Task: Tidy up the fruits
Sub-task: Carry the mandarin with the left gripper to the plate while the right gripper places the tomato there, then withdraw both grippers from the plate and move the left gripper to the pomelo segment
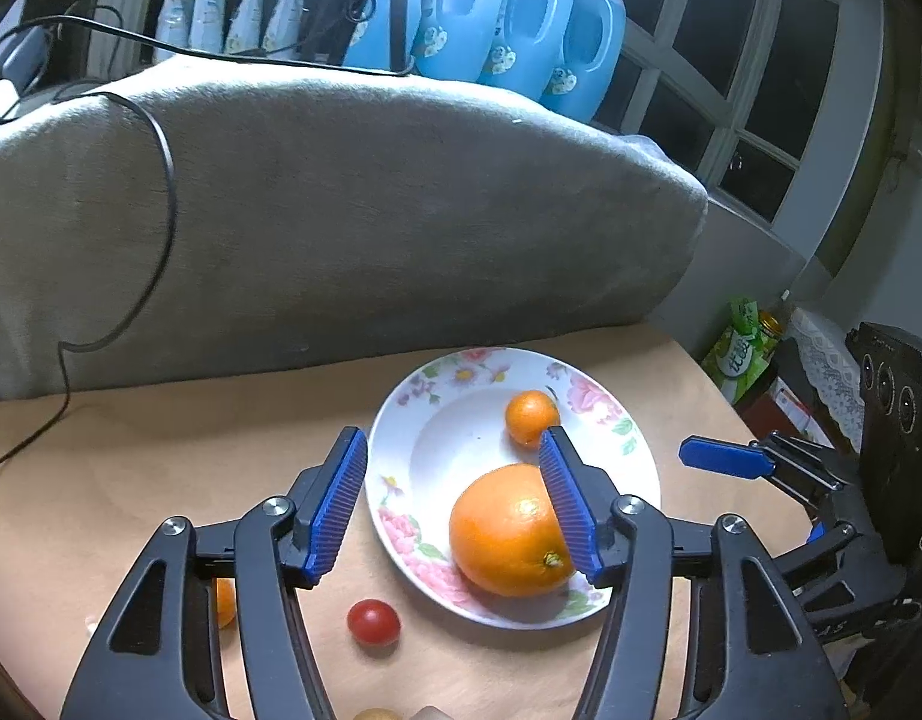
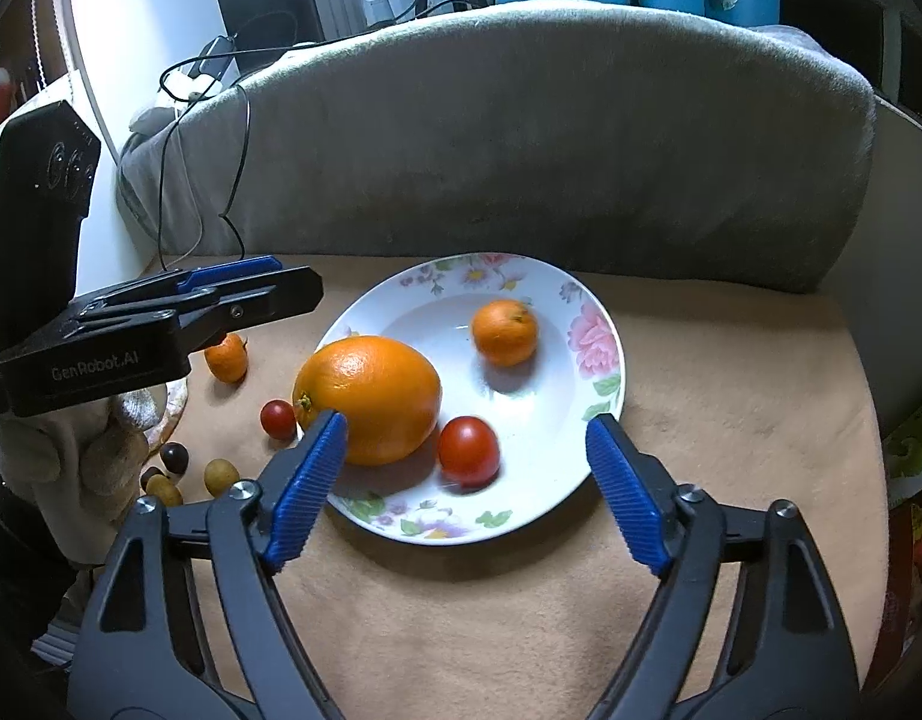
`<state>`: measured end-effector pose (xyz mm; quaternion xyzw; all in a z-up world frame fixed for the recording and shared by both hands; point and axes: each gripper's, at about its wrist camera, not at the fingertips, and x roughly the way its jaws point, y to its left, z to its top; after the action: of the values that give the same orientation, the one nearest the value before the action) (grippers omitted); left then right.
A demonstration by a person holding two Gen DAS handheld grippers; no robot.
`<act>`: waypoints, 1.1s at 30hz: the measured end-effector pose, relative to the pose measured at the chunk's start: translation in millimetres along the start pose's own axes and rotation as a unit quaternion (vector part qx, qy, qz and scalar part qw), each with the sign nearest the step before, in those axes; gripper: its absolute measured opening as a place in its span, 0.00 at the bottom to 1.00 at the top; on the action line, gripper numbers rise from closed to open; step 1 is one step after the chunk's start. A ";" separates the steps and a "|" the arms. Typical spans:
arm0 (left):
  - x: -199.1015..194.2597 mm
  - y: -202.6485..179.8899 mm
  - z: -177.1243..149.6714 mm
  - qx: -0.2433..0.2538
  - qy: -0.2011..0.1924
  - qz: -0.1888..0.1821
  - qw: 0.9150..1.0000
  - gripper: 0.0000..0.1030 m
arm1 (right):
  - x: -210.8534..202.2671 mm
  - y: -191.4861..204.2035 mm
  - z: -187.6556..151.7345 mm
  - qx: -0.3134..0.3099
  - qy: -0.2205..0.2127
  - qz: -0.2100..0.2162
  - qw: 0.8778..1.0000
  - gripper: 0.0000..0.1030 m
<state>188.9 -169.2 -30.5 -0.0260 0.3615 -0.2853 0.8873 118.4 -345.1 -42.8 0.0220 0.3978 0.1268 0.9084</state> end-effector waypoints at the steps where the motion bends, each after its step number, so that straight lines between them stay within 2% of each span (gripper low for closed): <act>1: -1.9 1.3 0.1 -0.001 -0.001 0.003 1.000 0.58 | -0.3 0.5 -0.2 0.000 0.000 0.000 1.000 0.82; 4: -5.6 5.1 0.3 -0.008 -0.001 0.015 1.000 0.58 | -2.4 3.6 -0.3 -0.004 -0.001 -0.003 1.000 0.83; 7: -11.5 11.4 -1.9 -0.015 -0.002 0.025 1.000 0.58 | -6.6 7.1 0.0 -0.006 -0.007 -0.006 1.000 0.90; 14: -29.0 25.1 -11.0 -0.028 0.001 0.042 0.999 0.58 | -14.3 18.5 4.4 -0.010 -0.014 -0.001 1.000 0.90; 23: -66.9 48.0 -33.8 -0.030 -0.014 0.069 0.997 0.58 | -14.9 45.6 15.9 -0.018 -0.014 0.030 0.999 0.90; 33: -102.3 74.8 -74.0 -0.041 -0.014 0.113 0.993 0.58 | 5.9 85.0 31.9 -0.021 0.013 0.080 0.996 0.90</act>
<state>117.9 -41.2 -39.8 -0.0255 0.3609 -0.1679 0.9170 127.4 -259.5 -13.3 0.0327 0.4034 0.2081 0.8905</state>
